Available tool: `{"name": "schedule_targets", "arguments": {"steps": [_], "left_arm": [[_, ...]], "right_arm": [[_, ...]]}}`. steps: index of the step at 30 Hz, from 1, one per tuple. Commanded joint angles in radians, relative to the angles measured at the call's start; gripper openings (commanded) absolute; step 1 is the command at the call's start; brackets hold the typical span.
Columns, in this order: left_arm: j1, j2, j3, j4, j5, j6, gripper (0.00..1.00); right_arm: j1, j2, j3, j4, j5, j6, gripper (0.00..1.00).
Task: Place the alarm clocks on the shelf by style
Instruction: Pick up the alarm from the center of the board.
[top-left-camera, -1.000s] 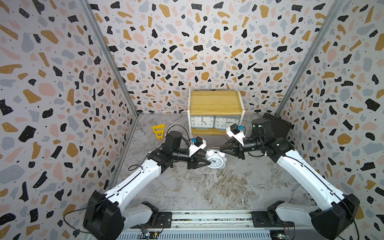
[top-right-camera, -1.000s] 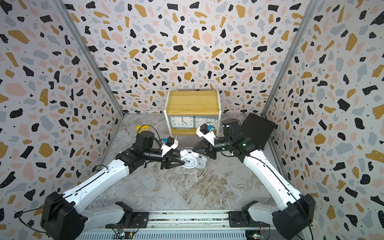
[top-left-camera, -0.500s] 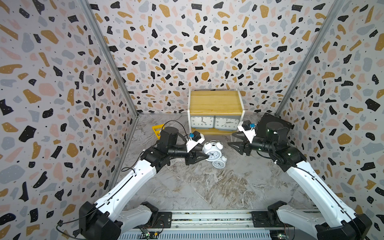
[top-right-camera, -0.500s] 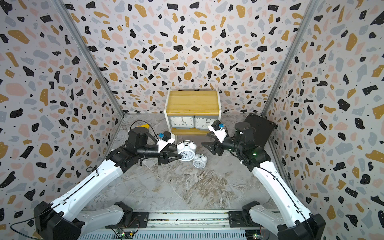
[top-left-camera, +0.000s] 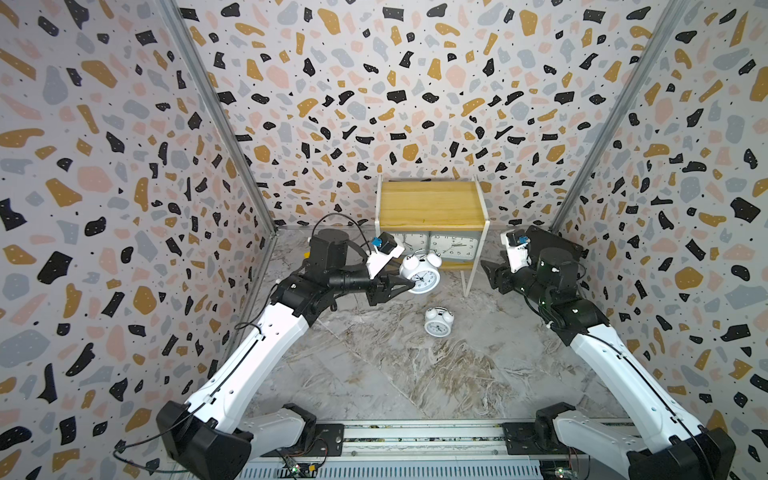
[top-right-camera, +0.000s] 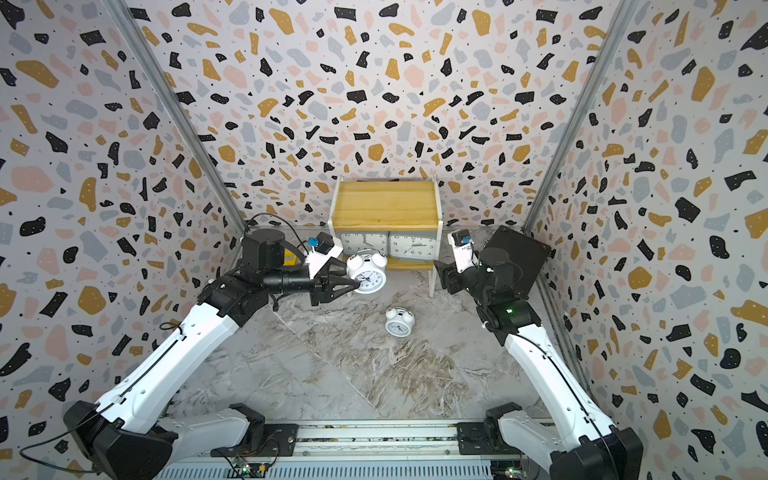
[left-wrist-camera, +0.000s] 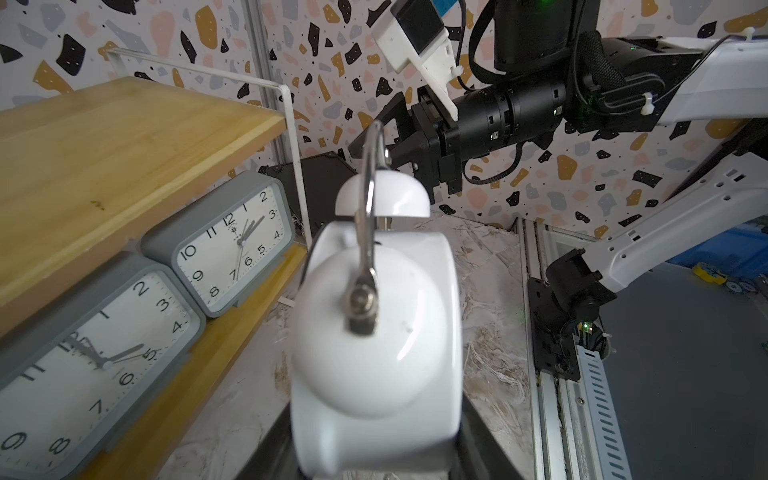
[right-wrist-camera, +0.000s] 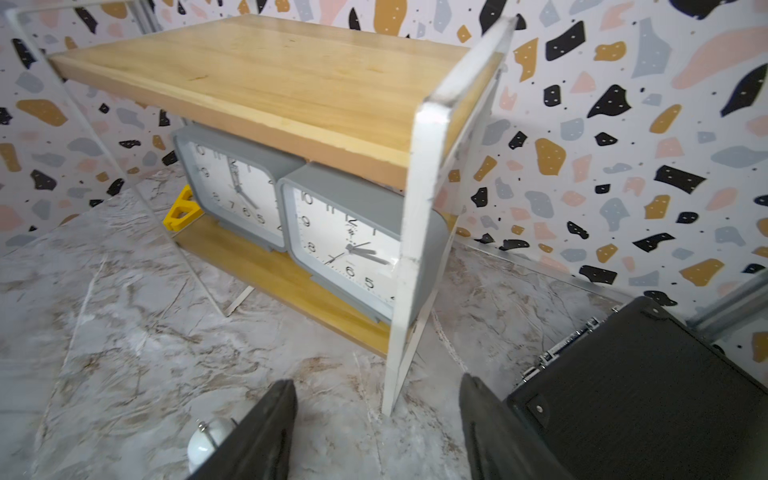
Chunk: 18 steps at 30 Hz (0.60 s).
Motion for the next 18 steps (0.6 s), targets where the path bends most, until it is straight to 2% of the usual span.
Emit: {"name": "schedule_targets", "arguments": {"steps": [1,18], "left_arm": [[0.022,0.018,0.087,0.051,-0.006,-0.032,0.24],[0.102,0.165,0.281,0.108,0.020,-0.087,0.24]], "right_arm": [[-0.019,0.040,0.052,0.077,0.029,0.048,0.67],[-0.038,0.206,0.175,0.165,-0.038,0.046,0.70]]}}
